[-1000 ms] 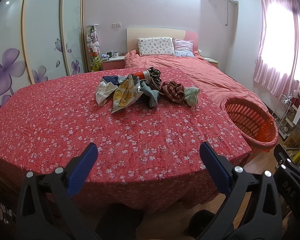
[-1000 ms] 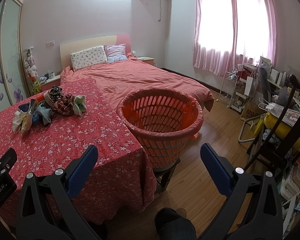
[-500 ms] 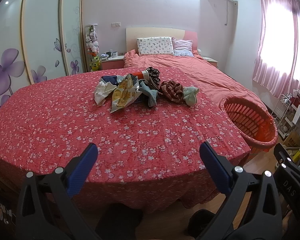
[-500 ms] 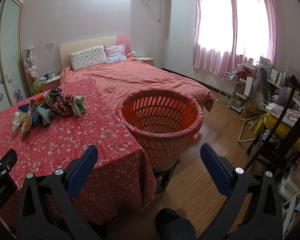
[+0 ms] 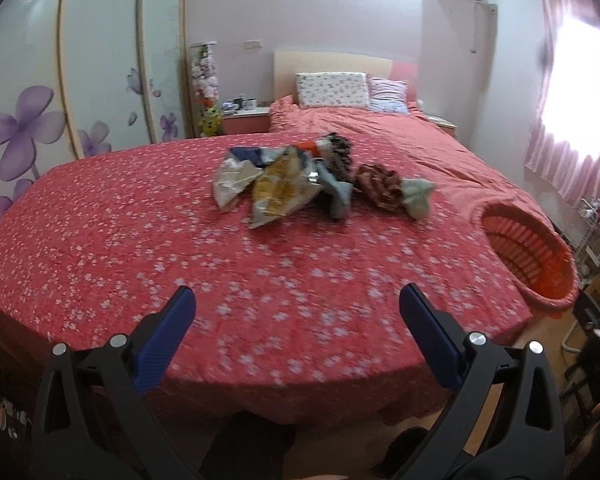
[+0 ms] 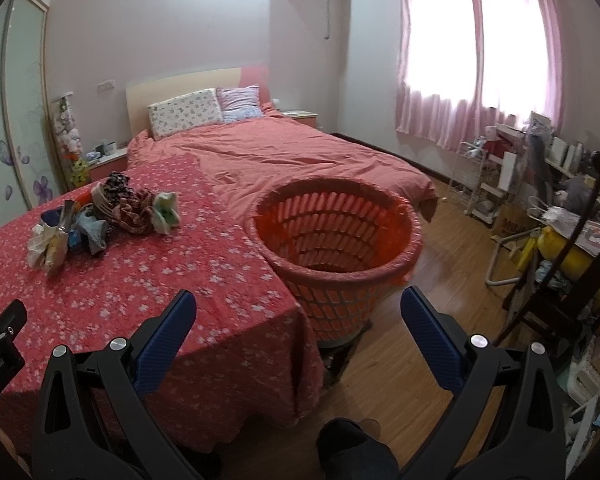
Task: Collect trash
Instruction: 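Grasp the white tissue with the left tool while the right tool grasps the green cloth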
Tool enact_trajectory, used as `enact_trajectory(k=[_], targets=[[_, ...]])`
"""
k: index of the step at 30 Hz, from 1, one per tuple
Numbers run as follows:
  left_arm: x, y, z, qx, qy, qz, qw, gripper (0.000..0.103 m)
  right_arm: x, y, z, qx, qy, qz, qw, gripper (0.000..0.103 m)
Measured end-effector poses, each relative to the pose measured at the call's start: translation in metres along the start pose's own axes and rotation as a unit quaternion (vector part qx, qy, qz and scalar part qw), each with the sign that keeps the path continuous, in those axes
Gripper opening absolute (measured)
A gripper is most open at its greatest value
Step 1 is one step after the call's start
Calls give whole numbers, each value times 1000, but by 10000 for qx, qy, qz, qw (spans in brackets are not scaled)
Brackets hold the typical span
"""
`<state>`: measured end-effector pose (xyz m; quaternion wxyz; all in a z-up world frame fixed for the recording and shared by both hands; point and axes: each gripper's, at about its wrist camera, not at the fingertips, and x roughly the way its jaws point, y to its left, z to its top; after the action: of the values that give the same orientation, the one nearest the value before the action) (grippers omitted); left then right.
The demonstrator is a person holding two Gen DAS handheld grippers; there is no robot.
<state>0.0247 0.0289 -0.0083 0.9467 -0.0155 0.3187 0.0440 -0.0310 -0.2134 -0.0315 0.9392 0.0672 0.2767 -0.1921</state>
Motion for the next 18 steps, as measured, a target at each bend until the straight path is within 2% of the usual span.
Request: enact_trajectory(k=[7,12,14,18], targets=[[38,48,21,-372,220,306,9986,99,24,15,15,80,136,404,9991,101],[62,77,40,-436,231,572,9971,99,51,37,29,72,290,790,9964,101],[73,86,47,-445,241,655,9966,99,62,49,35,-24,285,901,9955,98],[104,102,64,-506,456,631,9957,99,88,73,47,-126,442,1209,9916,84]])
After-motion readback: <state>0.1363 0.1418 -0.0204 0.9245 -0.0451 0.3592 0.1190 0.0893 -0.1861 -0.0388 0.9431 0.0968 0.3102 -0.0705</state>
